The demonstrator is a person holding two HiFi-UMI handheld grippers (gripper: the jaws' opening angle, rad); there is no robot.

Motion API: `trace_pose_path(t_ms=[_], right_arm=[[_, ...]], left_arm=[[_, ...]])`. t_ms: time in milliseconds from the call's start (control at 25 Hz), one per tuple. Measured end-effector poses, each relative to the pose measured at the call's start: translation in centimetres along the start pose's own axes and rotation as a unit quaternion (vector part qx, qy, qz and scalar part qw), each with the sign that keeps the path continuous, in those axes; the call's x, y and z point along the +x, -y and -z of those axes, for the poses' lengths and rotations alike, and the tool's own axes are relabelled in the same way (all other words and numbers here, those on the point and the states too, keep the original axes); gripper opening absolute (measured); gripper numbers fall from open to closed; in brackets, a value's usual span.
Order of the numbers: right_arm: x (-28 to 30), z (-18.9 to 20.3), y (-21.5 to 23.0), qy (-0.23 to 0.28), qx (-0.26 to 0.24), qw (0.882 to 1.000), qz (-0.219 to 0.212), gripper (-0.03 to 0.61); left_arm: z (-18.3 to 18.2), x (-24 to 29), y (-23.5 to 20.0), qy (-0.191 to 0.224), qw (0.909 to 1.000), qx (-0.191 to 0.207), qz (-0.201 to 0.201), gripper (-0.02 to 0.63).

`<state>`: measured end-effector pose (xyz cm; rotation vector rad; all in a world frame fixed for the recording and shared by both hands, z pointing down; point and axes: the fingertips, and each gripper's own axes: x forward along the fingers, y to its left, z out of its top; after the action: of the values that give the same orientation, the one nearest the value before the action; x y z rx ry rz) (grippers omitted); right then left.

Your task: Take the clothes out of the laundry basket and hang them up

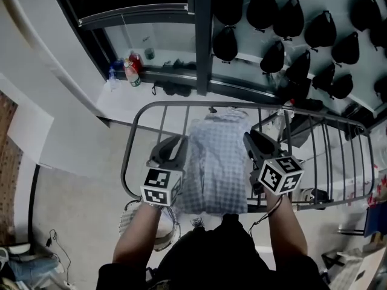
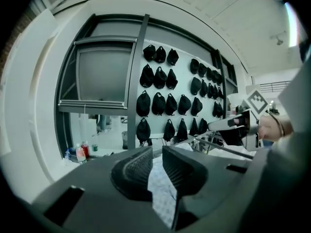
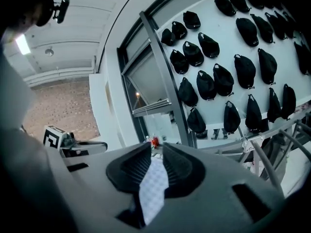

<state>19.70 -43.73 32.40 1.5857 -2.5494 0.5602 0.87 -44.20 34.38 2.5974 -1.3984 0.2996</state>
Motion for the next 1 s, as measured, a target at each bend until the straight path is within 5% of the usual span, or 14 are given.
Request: trace_pose_path(t_ms=[80, 520, 1000], right_arm=[[-1.1, -0.2, -0.8, 0.010, 0.000, 1.000, 0.001, 0.008], [-5.1, -1.2, -5.0, 0.026, -0.032, 0.998, -0.040, 0.006], [-10.4, -1.1, -3.2, 0.017, -0.068, 0.987, -0.141, 0.006]], left_arm=[[-0.3, -1.0, 0.2, 0.008, 1.0000, -0.002, 0.003, 0.030], [-2.3, -4.7, 3.1, 0.034, 0.9994, 0.007, 0.006, 0.011], [-1.8, -7.6, 9.4, 0.031, 0.9948, -0.011, -0.096, 0.011]])
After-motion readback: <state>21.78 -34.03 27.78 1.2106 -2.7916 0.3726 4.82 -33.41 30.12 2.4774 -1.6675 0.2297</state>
